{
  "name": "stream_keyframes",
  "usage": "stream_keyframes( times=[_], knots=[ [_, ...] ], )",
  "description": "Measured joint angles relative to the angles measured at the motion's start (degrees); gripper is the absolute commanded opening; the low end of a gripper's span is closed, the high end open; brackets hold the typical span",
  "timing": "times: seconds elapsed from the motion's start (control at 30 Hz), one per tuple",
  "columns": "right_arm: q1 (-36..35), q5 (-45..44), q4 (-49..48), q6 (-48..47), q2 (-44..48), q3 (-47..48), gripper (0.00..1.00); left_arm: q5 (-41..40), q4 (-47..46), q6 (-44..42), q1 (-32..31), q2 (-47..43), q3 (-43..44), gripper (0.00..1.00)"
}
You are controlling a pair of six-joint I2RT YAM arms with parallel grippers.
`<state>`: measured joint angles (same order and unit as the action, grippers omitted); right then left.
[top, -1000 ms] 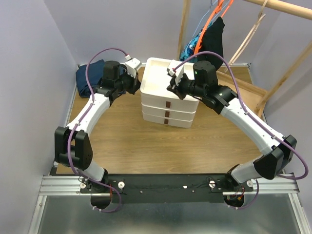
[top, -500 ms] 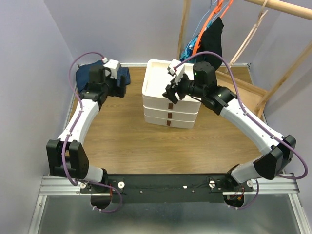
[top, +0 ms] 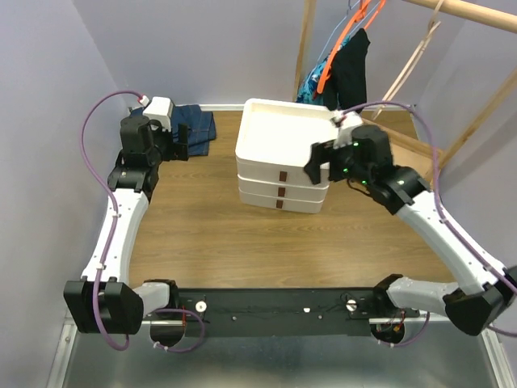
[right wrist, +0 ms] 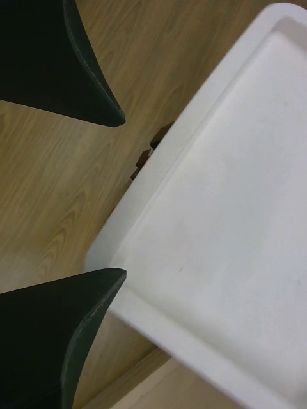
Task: Sort the stationery into containers
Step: Reset both arms
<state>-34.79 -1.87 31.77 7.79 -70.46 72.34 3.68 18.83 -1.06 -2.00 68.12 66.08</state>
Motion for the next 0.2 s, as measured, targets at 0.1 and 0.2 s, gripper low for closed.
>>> stream_keyframes(
  times=[0.1, 0.2],
  knots=[
    [5.11, -2.67, 3.10, 3.69, 4.44, -0.24, 1.00, -0.02, -0.50, 0.02, 0.00, -0.24, -0.31, 0.99],
    [10.93, -8.04, 7.91, 7.10, 8.02, -1.03, 1.00, 0.00, -0.59, 0.07, 0.00, -0.37, -1.36, 0.99]
  ],
)
